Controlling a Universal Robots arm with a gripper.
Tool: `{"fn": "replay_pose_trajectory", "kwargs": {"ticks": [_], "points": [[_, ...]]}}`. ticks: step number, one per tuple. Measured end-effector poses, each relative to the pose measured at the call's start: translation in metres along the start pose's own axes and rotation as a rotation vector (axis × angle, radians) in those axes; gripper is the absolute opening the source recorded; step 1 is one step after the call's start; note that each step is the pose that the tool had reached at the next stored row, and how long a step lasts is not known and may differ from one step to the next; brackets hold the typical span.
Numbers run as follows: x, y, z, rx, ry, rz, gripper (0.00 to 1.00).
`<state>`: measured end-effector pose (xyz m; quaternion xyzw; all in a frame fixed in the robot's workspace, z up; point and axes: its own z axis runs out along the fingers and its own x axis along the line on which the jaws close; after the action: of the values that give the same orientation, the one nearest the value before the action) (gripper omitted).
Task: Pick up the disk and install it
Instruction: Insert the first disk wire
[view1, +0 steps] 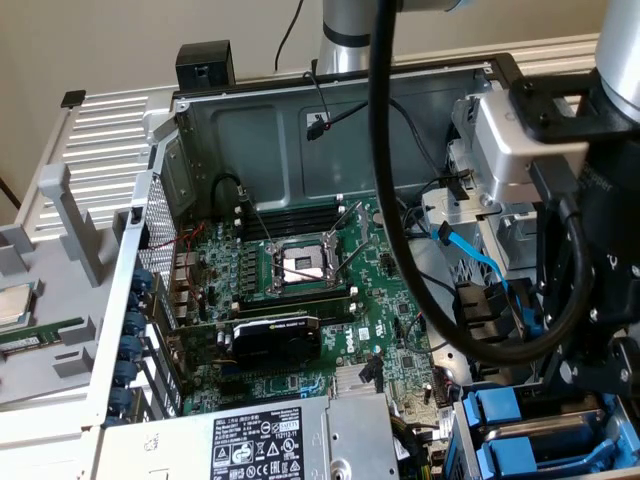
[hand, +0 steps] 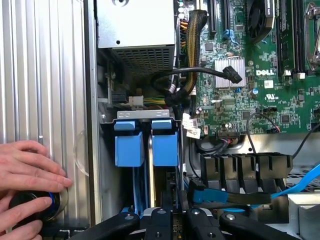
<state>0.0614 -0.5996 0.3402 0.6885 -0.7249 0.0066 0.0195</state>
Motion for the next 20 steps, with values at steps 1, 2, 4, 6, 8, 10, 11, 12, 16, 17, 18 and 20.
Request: {"fn": "replay_pose_trajectory", "kwargs": {"ticks": [1,2,4,6,8,10,11,12,16,17,18,20], "points": [[0.0,0.0,0.0001,0.0003,0.0,0.0,0.17],[0.0,0.0001,0.0002,0.0006,0.0,0.001,0.17],[0.0,0.0004,0.0006,0.0015,-0.0002,0.002,0.17],[0.0,0.0005,0.0007,0.0026,-0.0002,0.002,0.17],[0.0,0.0005,0.0008,0.0035,-0.0002,0.003,0.17],[0.0,0.0006,0.0009,0.005,-0.0006,0.004,0.17],[-0.0001,0.0008,0.001,0.006,-0.0008,0.004,0.17],[-0.0001,0.0009,0.001,0.007,-0.0008,0.005,0.17],[-0.0005,0.0015,0.0009,0.0092,-0.0008,0.008,0.17],[-0.0004,0.002,0.001,0.0094,-0.0008,0.009,0.17],[-0.0004,0.0024,0.0011,0.0095,-0.0008,0.01,0.17],[-0.0005,0.0024,0.0012,0.0095,-0.0008,0.012,0.17]]}}
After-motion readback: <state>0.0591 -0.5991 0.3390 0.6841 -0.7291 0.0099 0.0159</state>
